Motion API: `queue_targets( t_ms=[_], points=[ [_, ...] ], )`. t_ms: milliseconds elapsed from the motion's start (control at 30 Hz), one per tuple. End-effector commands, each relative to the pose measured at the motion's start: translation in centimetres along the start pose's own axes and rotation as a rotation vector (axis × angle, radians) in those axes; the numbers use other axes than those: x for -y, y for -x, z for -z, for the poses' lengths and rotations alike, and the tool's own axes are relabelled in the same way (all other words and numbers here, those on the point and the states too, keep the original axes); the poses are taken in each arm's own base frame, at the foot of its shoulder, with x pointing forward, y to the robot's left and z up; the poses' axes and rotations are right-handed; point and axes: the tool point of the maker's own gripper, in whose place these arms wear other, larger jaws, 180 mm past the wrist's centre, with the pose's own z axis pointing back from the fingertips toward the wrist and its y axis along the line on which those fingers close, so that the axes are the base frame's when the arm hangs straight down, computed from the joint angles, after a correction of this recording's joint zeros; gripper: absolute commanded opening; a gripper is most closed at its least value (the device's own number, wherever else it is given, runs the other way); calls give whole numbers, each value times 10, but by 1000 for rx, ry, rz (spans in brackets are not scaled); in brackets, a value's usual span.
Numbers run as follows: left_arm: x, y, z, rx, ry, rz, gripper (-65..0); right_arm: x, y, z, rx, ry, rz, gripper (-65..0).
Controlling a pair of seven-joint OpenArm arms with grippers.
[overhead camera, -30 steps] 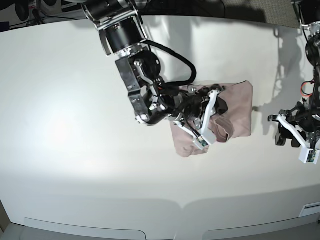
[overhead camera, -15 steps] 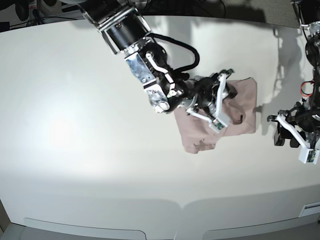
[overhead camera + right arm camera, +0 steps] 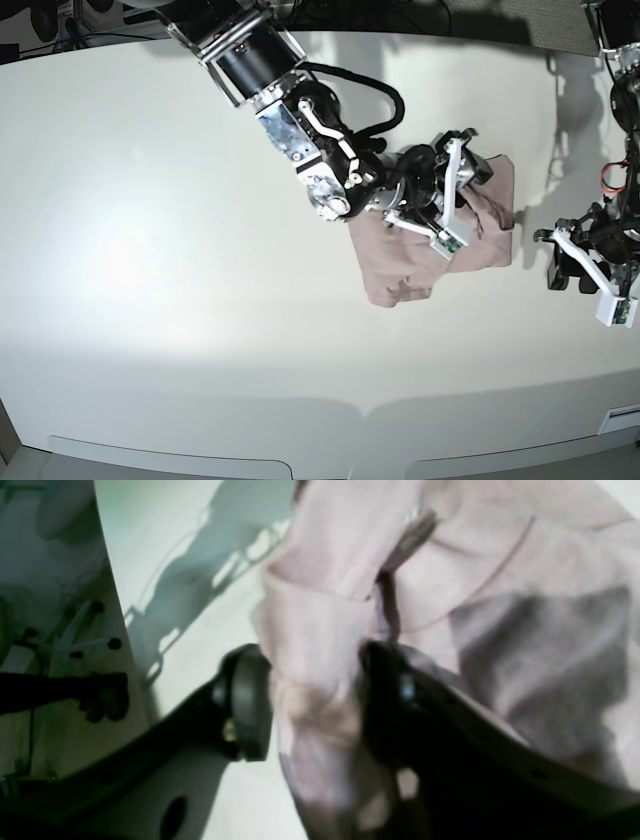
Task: Fold the T-shirt properly
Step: 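Fold the held end with the right gripper over onto the left-folded half, then grasp the folded bundle with both grippers and press it together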
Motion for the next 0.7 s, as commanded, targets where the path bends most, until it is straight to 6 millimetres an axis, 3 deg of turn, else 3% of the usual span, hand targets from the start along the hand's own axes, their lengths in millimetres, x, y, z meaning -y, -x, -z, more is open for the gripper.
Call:
queue_targets(
  t_ms=[0, 133, 267, 467, 667],
  points=[
    [-4, -17, -5, 52, -9, 13, -369, -6, -26, -1, 72, -22, -26, -313],
    [-4, -17, -5, 52, -9, 14, -369, -9, -32, -2, 103, -37, -12, -308],
    [-2, -17, -5, 53, 0, 28, -369, -27, -38, -4, 133, -145, 49, -308],
    [-1, -17, -5, 53, 7, 38, -369, -47, -19, -8, 1, -258, 112, -308],
    [-1, -17, -5, 52, 7, 38, -369, -54, -21, -15, -62, -323, 109, -308]
  ],
)
